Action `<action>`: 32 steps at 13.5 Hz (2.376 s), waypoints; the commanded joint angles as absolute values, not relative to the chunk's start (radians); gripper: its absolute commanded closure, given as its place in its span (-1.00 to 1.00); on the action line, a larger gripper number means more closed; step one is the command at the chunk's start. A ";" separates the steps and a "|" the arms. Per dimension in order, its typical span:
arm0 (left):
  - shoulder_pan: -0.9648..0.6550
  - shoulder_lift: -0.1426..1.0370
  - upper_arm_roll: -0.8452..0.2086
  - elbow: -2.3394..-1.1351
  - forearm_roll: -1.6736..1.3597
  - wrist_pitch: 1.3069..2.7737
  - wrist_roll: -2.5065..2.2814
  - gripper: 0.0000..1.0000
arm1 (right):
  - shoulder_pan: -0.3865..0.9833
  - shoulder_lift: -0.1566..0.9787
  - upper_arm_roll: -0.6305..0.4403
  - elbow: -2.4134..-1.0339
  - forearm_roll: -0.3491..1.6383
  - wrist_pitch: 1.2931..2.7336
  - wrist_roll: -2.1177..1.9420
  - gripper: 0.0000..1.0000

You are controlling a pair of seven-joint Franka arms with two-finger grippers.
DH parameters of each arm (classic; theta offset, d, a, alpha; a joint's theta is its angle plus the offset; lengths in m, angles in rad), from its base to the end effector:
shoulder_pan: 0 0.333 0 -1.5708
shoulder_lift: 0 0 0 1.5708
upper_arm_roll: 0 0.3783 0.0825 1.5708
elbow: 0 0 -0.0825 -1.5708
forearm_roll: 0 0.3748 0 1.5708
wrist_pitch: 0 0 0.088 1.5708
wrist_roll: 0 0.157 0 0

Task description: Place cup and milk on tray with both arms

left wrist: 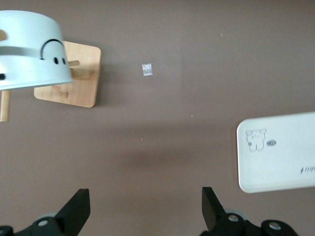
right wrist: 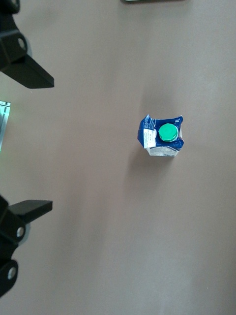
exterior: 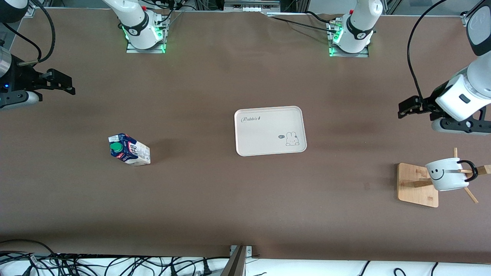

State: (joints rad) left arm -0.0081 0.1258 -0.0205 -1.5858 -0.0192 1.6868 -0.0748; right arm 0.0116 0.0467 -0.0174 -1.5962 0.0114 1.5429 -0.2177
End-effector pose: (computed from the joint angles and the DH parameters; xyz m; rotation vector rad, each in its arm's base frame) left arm 0.5958 -0.0191 0.5680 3.1201 0.0761 -0.0404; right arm 0.5517 -0.0012 0.5973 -3.0987 -0.3291 0.1531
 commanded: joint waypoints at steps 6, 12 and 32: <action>0.179 -0.113 -0.018 -1.571 -0.158 1.690 -0.242 -1.00 | -0.011 0.028 0.003 -1.612 -0.002 1.537 -0.238 -1.00; 0.179 -0.064 -0.064 -1.768 -0.158 2.108 -0.351 -1.00 | -0.011 0.028 0.003 -1.612 -0.002 1.537 -0.236 -1.00; 0.252 0.035 -0.095 -2.263 -0.198 2.921 -0.433 -1.00 | -0.011 0.028 0.003 -1.612 -0.002 1.537 -0.236 -1.00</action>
